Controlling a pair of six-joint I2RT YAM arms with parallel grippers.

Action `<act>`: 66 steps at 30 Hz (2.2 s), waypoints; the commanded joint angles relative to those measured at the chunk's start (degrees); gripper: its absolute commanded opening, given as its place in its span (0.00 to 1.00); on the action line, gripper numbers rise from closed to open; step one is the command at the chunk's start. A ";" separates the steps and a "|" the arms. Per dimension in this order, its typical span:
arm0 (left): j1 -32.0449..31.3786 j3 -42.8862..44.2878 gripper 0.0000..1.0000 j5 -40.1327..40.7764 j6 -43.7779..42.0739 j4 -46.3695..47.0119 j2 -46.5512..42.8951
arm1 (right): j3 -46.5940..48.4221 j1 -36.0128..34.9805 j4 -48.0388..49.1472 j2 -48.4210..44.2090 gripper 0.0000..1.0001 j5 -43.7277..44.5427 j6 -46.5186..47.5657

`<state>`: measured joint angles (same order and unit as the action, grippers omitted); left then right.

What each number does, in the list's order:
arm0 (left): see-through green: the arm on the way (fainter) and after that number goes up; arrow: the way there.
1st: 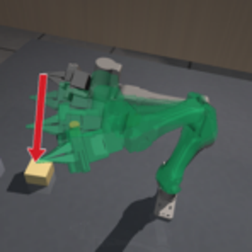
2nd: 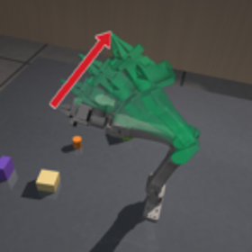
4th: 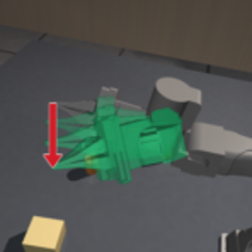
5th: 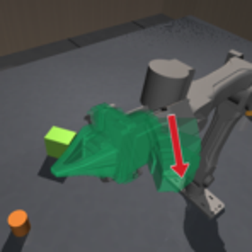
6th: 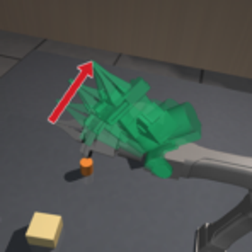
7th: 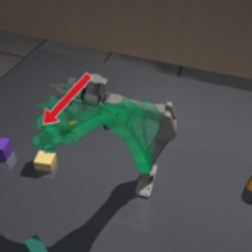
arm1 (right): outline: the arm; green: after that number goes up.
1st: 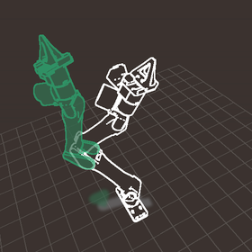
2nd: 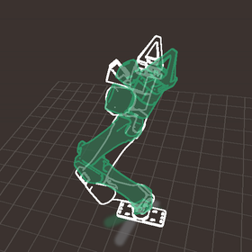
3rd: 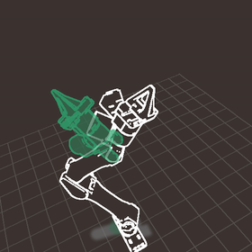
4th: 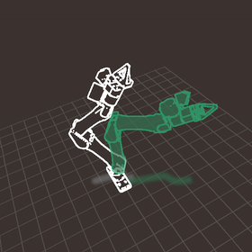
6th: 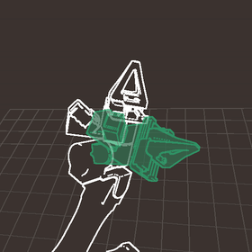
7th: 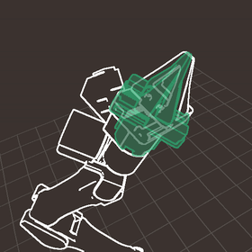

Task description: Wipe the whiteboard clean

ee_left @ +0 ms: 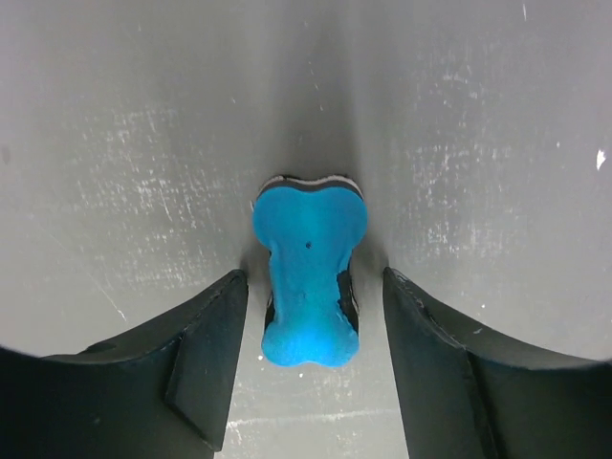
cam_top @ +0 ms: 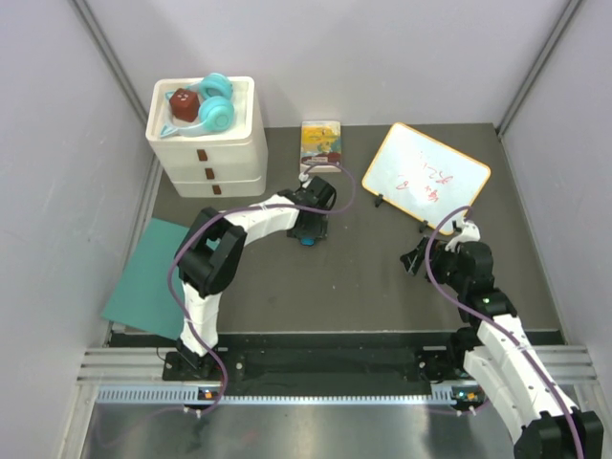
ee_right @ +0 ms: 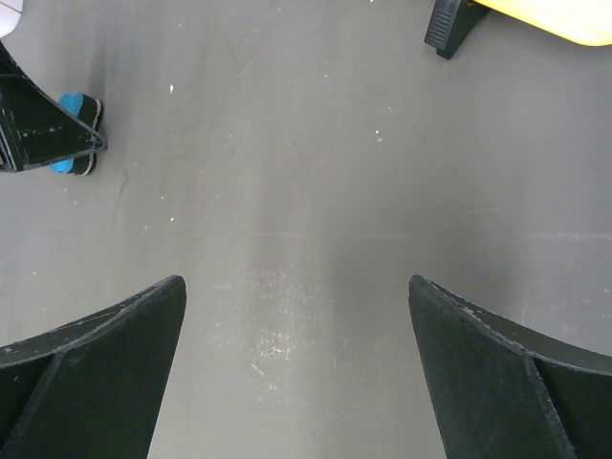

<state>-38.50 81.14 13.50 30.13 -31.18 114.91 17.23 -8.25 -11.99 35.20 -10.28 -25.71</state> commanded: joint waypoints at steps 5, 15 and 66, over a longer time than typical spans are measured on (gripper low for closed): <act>1.41 0.51 0.51 -1.19 0.63 2.70 2.77 | -0.27 -0.45 1.09 -0.92 0.99 -0.26 -0.30; 1.32 -3.97 0.00 -5.39 -1.47 9.18 -2.93 | 8.06 -0.45 -0.94 -1.19 0.99 -4.04 2.60; -2.90 21.59 0.00 -23.95 6.95 30.65 10.41 | -5.99 40.15 69.90 51.62 0.68 -28.13 -27.19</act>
<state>-41.58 98.72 -12.84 33.15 -4.47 122.48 10.83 30.96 52.47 84.33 -39.97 -53.84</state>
